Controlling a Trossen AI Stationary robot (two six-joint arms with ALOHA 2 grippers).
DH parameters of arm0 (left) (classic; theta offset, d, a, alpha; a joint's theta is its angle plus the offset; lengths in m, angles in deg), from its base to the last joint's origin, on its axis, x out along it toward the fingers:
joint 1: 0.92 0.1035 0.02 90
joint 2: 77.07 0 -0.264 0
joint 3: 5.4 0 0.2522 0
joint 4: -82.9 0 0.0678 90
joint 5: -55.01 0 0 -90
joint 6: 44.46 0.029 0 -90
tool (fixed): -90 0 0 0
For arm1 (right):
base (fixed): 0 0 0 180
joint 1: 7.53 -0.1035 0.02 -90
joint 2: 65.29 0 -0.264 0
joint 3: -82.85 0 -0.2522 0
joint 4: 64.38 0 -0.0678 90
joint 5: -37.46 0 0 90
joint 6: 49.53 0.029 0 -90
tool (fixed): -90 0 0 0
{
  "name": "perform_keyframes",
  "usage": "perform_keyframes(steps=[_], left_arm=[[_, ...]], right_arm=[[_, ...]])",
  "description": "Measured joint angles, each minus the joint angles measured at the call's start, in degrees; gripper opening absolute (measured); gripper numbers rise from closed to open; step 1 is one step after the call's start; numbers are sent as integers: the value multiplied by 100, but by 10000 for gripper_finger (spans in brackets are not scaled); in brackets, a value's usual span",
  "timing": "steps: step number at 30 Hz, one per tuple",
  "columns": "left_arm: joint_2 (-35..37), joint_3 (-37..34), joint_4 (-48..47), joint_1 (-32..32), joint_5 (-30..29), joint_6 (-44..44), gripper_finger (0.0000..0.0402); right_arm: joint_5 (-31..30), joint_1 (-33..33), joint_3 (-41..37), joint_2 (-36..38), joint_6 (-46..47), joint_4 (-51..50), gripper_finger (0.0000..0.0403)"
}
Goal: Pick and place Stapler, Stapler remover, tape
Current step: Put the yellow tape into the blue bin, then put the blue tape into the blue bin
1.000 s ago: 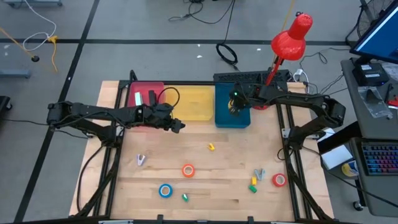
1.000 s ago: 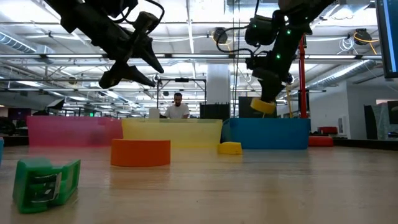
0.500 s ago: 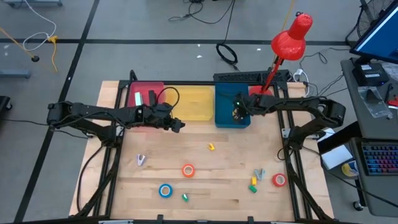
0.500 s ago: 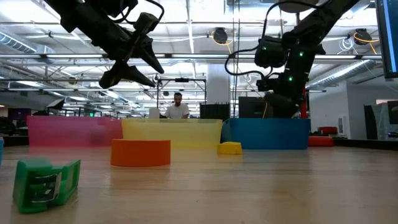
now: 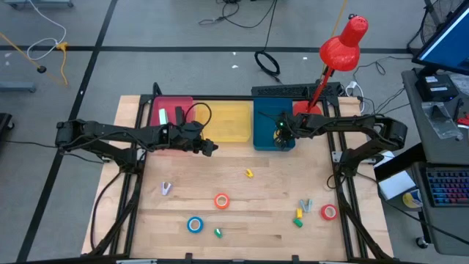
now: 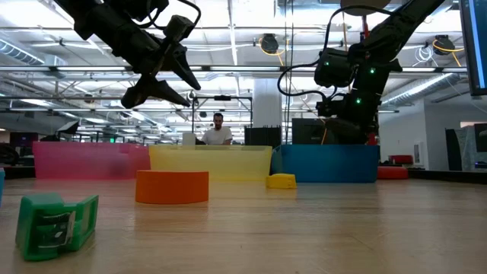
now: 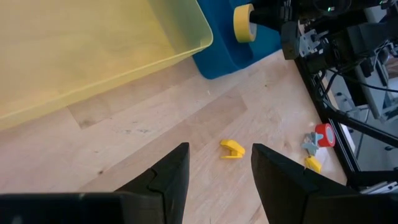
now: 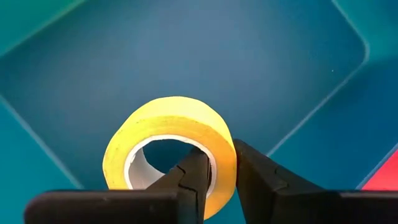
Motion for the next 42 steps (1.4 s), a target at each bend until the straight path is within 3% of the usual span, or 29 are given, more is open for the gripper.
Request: perform_keyframes(steps=[5,13,21,26,31,42], left_arm=[[0,0,2,0,2,242,170],[0,0,2,-2,8,528,170],[251,0,25,-299,250,1095,170],[404,3,-82,-1052,322,1138,170],[400,4,-937,-2069,342,581,170],[234,2,-2167,-4230,302,-1407,170]], right_arm=[[0,0,0,0,-2,-4,78],[0,0,0,14,-8,10,152],[3,-3,0,868,323,238,175],[697,-17,0,1730,924,606,167],[1347,-220,0,2384,1088,1257,165],[1341,-965,0,2919,705,2378,166]])
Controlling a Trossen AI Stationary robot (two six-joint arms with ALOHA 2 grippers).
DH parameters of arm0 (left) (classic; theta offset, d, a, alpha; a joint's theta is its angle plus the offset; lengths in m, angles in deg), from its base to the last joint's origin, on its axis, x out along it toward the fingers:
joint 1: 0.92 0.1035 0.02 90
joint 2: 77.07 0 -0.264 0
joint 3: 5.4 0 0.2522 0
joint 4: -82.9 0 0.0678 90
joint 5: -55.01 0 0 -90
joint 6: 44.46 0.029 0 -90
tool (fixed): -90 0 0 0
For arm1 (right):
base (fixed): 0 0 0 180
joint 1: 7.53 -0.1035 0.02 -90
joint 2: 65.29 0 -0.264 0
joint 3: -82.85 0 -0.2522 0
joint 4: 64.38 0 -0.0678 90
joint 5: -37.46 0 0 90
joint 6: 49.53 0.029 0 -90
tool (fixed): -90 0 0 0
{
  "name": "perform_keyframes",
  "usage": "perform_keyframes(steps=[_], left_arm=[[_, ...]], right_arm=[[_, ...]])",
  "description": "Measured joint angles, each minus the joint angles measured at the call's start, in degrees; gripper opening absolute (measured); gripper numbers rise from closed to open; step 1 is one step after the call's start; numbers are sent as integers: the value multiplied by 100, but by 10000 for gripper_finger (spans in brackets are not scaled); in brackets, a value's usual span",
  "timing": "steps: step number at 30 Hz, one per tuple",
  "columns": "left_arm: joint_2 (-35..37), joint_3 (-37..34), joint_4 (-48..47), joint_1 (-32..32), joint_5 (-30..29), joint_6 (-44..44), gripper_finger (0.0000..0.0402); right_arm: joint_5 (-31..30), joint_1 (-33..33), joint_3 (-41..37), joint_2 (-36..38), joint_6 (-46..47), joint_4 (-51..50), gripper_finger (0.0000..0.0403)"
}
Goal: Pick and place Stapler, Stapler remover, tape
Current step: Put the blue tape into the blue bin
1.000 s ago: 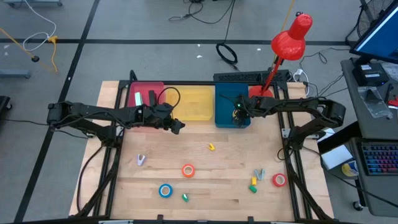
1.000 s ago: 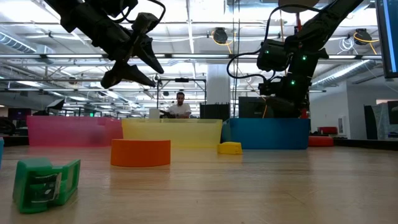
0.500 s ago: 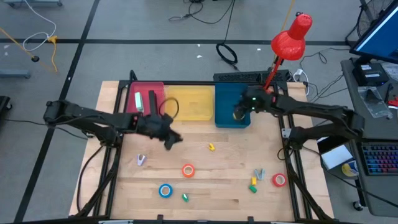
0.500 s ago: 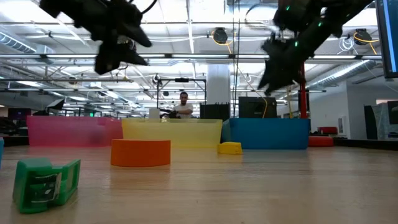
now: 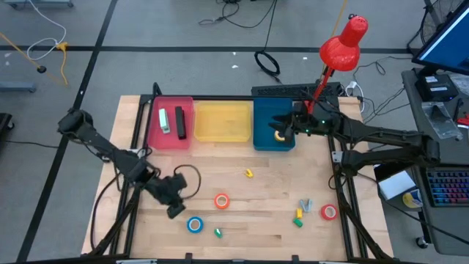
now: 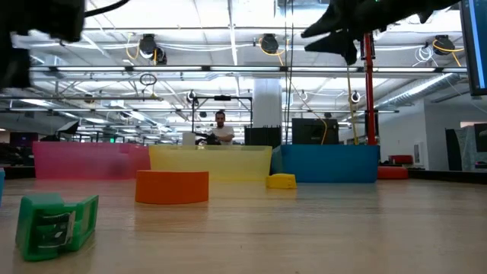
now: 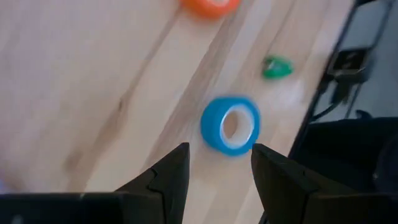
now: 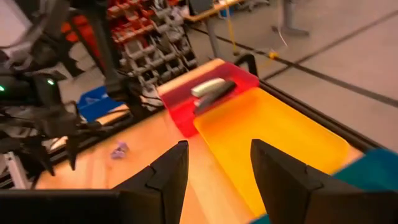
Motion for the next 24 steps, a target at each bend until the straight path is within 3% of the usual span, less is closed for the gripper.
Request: perform_keyframes(steps=[7,14,24], left_arm=[[-594,310,-454,-351,159,-947,170],[-1677,1600,-1845,-199,201,-769,170],[-2864,2419,-1895,71,496,-301,170]], right_arm=[[-6,-138,0,-6,-22,224,166],[-8,-138,0,-10,-1,225,164],[-7,-138,0,-10,41,224,165]])
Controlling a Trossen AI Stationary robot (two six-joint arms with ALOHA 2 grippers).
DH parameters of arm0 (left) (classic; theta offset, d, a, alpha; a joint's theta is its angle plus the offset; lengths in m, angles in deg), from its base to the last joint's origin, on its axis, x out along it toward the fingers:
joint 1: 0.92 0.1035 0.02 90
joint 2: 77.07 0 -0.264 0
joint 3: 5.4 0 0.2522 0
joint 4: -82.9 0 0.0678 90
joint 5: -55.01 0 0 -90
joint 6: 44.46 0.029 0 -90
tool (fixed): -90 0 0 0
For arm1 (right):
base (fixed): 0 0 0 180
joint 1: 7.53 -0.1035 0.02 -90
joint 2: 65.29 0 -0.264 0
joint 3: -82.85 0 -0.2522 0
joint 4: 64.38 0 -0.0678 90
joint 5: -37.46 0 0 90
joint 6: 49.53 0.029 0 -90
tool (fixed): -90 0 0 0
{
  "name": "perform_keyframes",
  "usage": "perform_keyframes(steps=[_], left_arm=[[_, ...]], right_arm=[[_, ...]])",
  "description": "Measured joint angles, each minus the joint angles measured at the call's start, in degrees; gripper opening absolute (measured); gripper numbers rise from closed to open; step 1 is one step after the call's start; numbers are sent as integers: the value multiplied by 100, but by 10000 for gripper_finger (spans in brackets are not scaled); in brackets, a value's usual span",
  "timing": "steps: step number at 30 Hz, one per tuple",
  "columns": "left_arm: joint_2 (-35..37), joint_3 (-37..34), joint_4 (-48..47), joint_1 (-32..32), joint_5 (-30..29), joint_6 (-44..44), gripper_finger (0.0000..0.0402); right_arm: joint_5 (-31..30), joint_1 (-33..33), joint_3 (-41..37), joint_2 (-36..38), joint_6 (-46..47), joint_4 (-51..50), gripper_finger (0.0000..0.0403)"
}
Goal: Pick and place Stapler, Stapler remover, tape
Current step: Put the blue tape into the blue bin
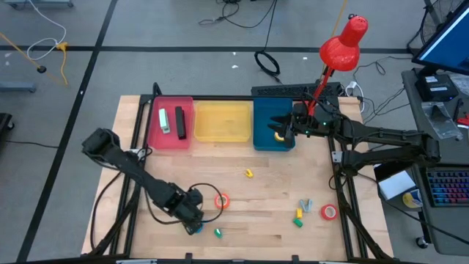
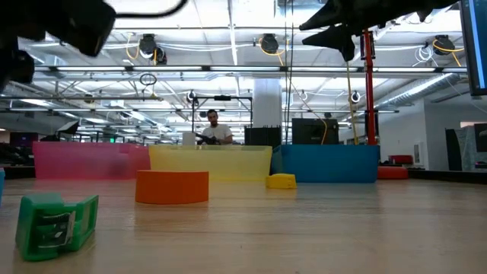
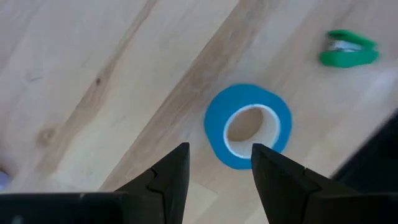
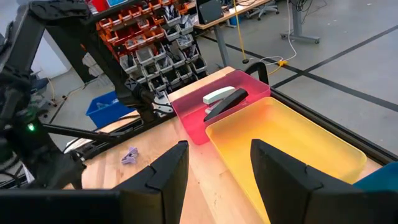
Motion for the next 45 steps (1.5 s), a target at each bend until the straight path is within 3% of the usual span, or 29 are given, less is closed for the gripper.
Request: perform_keyframes(steps=[6,32,45], left_arm=[[-289,7,13,28,238,-200,170],[-333,12,345,13,112,-595,170],[-799,7,538,-86,188,-524,170]], right_arm=[[8,0,0,0,-2,0,166],[-1,0,0,0,-303,-5,166],[-3,0,0,-2,-303,-45,166]])
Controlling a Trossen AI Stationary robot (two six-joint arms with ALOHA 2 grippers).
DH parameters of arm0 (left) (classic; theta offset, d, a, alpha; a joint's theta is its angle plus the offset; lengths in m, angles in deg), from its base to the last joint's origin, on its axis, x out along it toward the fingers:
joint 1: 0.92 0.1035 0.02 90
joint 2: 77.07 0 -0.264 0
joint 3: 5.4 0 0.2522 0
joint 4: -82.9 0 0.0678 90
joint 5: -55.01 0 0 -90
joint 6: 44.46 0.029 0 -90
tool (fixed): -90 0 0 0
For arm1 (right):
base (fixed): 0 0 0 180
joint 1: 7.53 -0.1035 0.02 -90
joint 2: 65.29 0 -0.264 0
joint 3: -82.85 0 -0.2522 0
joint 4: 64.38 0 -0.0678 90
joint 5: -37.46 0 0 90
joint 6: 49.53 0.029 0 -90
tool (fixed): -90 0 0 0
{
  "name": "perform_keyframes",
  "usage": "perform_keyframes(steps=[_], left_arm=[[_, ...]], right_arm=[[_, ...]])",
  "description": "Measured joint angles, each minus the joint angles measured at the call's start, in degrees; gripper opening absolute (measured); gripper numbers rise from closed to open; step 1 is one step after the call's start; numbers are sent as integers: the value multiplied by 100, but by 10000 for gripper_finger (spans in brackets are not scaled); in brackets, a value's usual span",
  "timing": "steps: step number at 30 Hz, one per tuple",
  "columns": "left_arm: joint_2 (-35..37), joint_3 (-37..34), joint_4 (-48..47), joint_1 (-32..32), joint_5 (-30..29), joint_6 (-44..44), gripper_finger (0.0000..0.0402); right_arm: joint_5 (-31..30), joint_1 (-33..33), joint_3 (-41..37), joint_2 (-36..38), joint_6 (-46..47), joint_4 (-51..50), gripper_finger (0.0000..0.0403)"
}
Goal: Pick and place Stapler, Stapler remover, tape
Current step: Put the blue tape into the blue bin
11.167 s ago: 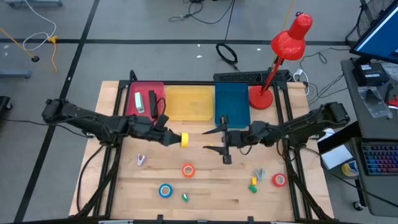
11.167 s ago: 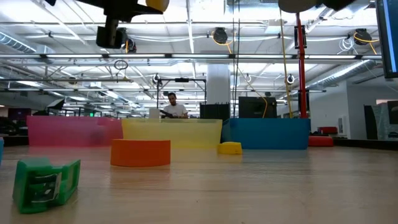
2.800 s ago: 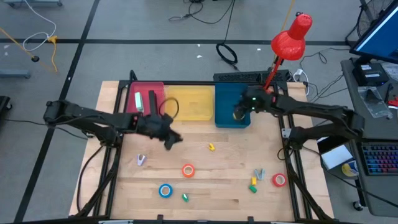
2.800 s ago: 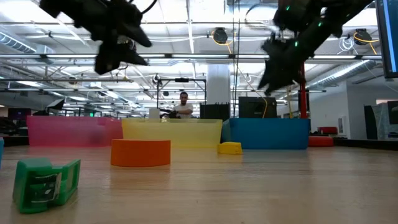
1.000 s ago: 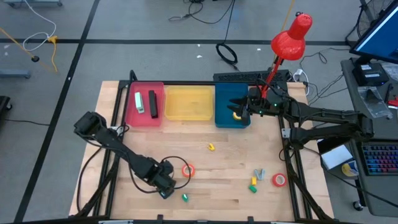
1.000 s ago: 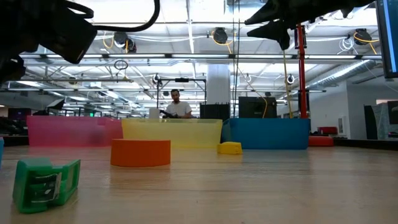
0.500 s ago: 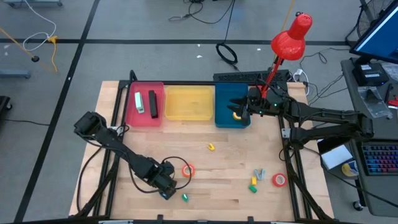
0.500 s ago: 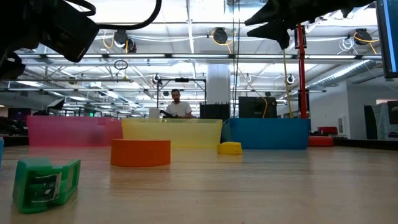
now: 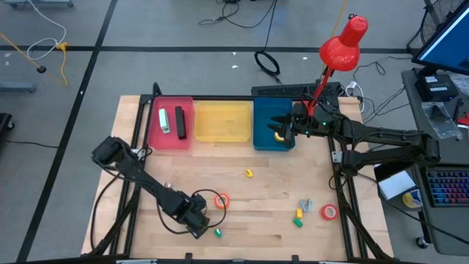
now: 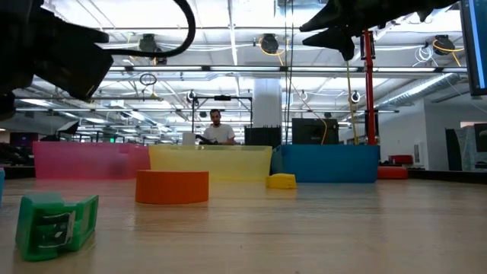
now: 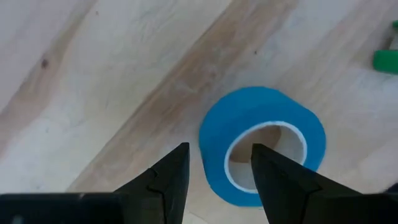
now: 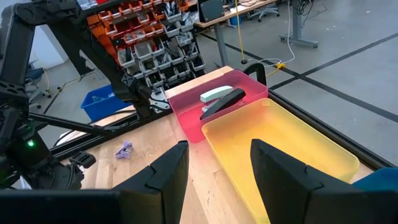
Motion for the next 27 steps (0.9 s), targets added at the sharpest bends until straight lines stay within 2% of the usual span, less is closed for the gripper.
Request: perform_keyframes(steps=[6,15,19,23,27], left_arm=[[12,-9,18,-32,-230,162,170],[16,-250,164,-92,-181,-83,167],[34,-349,193,-109,-70,-66,126],[34,-354,161,-108,-70,44,44],[41,-355,172,-68,-72,180,35]], right_arm=[[0,0,0,0,0,2,165],[0,0,-98,0,0,4,165],[0,0,-234,0,65,20,166],[2,0,-444,0,199,231,165],[13,0,-725,0,375,755,165]])
